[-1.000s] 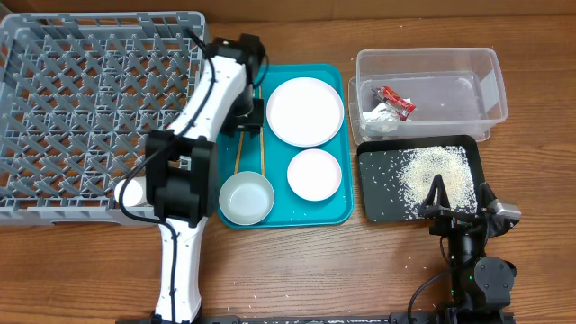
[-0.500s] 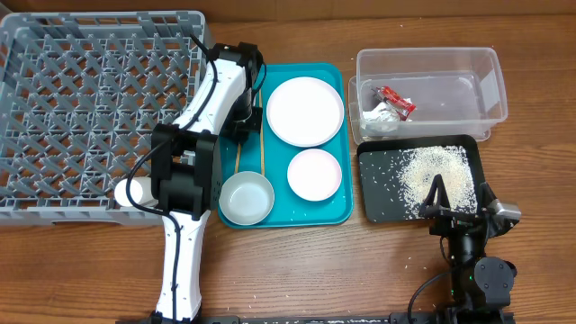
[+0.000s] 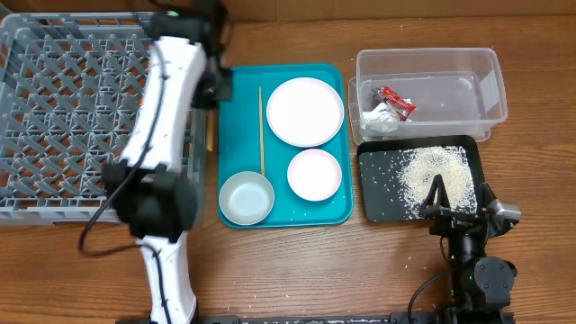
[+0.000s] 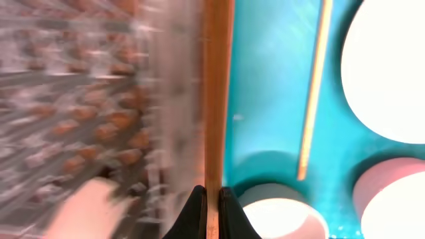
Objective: Sort waste into correct bins and load items into the dishwasher
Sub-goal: 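Place the chopsticks into the dish rack with the left gripper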
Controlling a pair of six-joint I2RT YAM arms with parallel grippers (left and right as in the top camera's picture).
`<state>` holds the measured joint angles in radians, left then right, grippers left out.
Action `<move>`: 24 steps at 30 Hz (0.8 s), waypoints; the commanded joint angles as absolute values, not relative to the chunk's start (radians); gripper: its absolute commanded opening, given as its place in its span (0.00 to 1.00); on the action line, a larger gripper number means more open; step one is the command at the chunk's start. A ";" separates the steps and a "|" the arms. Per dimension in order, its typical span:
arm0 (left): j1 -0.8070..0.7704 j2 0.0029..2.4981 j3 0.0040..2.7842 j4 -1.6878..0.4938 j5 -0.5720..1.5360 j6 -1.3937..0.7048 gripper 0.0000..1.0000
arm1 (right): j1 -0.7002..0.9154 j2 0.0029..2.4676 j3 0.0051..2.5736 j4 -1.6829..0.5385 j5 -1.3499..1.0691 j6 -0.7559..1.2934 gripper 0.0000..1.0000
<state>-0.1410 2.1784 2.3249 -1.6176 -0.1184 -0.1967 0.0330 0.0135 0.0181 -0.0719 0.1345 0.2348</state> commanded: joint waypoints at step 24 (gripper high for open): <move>-0.009 2.254 2.403 -1.659 -0.050 -0.117 0.37 | 0.028 0.003 0.008 -0.067 0.133 0.236 1.00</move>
<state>0.0063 2.3100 2.3089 -1.6493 -0.1158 -0.1020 0.0330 0.0135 0.0181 -0.0719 0.1345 0.2352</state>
